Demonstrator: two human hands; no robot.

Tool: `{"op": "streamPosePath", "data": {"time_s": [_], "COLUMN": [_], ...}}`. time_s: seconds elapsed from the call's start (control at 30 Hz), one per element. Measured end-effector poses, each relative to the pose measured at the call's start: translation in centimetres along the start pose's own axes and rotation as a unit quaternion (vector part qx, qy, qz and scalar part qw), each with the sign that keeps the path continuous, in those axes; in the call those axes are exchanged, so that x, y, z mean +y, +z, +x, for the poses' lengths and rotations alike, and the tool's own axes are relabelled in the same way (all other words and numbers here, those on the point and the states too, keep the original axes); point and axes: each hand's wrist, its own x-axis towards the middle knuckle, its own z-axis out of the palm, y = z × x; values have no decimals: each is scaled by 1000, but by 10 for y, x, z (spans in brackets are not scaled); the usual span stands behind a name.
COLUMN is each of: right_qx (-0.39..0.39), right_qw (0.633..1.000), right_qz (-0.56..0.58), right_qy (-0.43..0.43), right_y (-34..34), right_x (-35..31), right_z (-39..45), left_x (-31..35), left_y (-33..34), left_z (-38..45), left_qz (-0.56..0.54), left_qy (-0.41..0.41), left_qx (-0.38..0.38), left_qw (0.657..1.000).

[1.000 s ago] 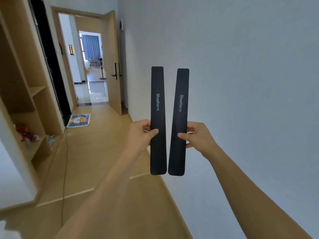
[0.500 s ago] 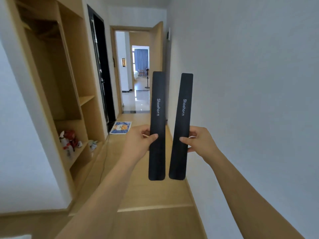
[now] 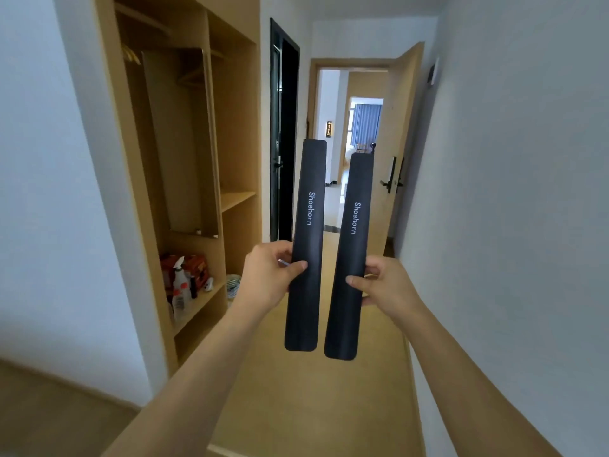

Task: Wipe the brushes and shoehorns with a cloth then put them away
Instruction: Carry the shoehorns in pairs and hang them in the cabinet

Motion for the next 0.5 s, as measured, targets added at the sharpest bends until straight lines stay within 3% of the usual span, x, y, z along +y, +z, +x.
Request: {"op": "streamPosePath", "data": {"time_s": [0.23,0.5], "right_qx": [-4,29], "right_qw": [1000,998], "right_qz": [-15,-50], "right_qy": [-4,7], "right_y": [3,-11], "right_x": [52,86], "right_z": [126,311], "left_x": [-71,-119], "left_y": [33,63], "left_z": [121,316], "left_qz": [-10,-28], "left_qy": [1,20], "left_qx": [7,-7], "left_qw": [1000,999]}}
